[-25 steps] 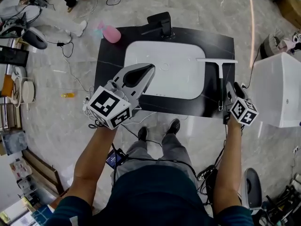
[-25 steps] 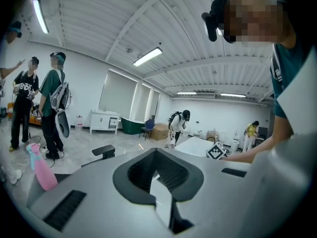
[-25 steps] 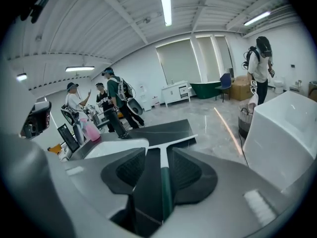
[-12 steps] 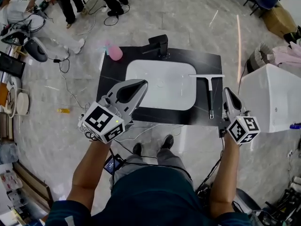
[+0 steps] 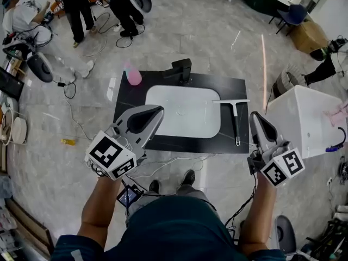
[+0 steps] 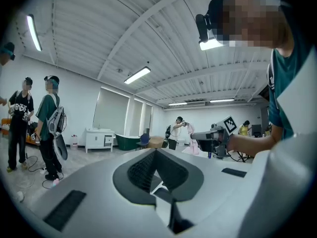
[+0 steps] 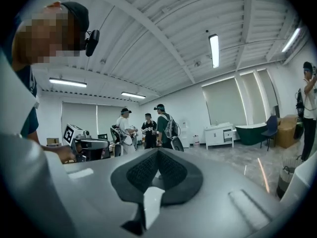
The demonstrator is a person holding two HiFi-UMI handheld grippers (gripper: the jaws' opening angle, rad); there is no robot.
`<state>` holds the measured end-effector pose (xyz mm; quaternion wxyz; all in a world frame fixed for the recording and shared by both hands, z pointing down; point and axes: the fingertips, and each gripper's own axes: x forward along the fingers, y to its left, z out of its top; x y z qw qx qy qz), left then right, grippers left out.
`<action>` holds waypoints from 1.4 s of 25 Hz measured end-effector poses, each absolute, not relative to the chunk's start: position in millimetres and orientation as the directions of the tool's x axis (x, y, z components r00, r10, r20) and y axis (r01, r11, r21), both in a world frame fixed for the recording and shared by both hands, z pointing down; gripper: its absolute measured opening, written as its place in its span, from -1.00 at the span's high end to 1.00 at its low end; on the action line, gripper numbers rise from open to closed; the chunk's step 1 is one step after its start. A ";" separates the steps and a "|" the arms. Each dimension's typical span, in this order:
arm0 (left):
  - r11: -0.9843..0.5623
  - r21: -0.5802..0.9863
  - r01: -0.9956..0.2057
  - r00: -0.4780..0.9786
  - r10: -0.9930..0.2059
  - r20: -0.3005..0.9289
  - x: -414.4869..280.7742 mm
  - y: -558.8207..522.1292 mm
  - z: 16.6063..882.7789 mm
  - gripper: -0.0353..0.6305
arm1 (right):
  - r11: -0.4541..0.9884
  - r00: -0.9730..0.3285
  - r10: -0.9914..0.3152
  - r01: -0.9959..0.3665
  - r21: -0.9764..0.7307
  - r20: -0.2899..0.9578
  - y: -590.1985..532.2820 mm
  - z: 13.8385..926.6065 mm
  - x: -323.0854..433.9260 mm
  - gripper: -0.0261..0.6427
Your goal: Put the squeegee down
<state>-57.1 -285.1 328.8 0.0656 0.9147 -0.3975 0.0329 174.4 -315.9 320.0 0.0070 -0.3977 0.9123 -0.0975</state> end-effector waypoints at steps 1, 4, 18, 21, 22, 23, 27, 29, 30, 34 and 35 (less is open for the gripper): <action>-0.677 0.092 -0.730 0.683 -0.722 0.107 -60.0 -281.1 324.1 0.88 | 0.673 -0.690 -0.722 -0.718 -0.175 0.054 -310.2 310.1 169.2 0.89; -0.683 0.085 -0.725 0.689 -0.719 0.090 -67.8 -267.8 309.2 0.88 | 0.691 -0.703 -0.710 -0.706 -0.154 0.040 -293.6 285.0 155.2 0.89; -0.704 0.034 -0.709 0.705 -0.710 -0.002 -98.9 -213.6 256.9 0.88 | 0.741 -0.741 -0.672 -0.672 -0.011 0.014 -226.3 222.1 99.1 0.90; -0.701 0.034 -0.713 0.701 -0.713 -0.010 -105.6 -205.7 257.4 0.88 | 0.744 -0.744 -0.668 -0.669 -0.006 0.018 -218.9 222.9 92.4 0.90; -0.699 0.037 -0.714 0.699 -0.715 -0.011 -108.0 -203.6 258.3 0.88 | 0.744 -0.744 -0.668 -0.668 -0.008 0.019 -216.8 223.3 90.4 0.90; -0.698 0.039 -0.715 0.698 -0.716 -0.011 -110.5 -201.5 259.4 0.88 | 0.744 -0.744 -0.668 -0.668 -0.010 0.020 -214.6 223.7 88.2 0.90; -0.692 0.049 -0.720 0.693 -0.721 -0.007 -120.0 -190.1 263.8 0.88 | 0.748 -0.748 -0.663 -0.663 -0.015 0.029 -204.9 227.0 77.9 0.90; -0.690 0.051 -0.722 0.691 -0.723 -0.008 -123.2 -183.7 264.0 0.88 | 0.750 -0.750 -0.661 -0.661 -0.018 0.031 -199.7 227.3 74.6 0.90; -0.689 0.052 -0.723 0.690 -0.724 -0.009 -125.0 -180.9 263.9 0.88 | 0.750 -0.750 -0.660 -0.661 -0.019 0.031 -197.4 227.3 73.0 0.90; -0.686 0.053 -0.726 0.687 -0.727 -0.008 -132.7 -172.3 265.0 0.88 | 0.751 -0.751 -0.660 -0.660 -0.022 0.034 -190.0 229.5 66.2 0.90; -0.686 0.053 -0.726 0.687 -0.727 -0.009 -134.2 -170.1 264.5 0.88 | 0.751 -0.751 -0.659 -0.660 -0.023 0.035 -187.8 229.3 64.7 0.90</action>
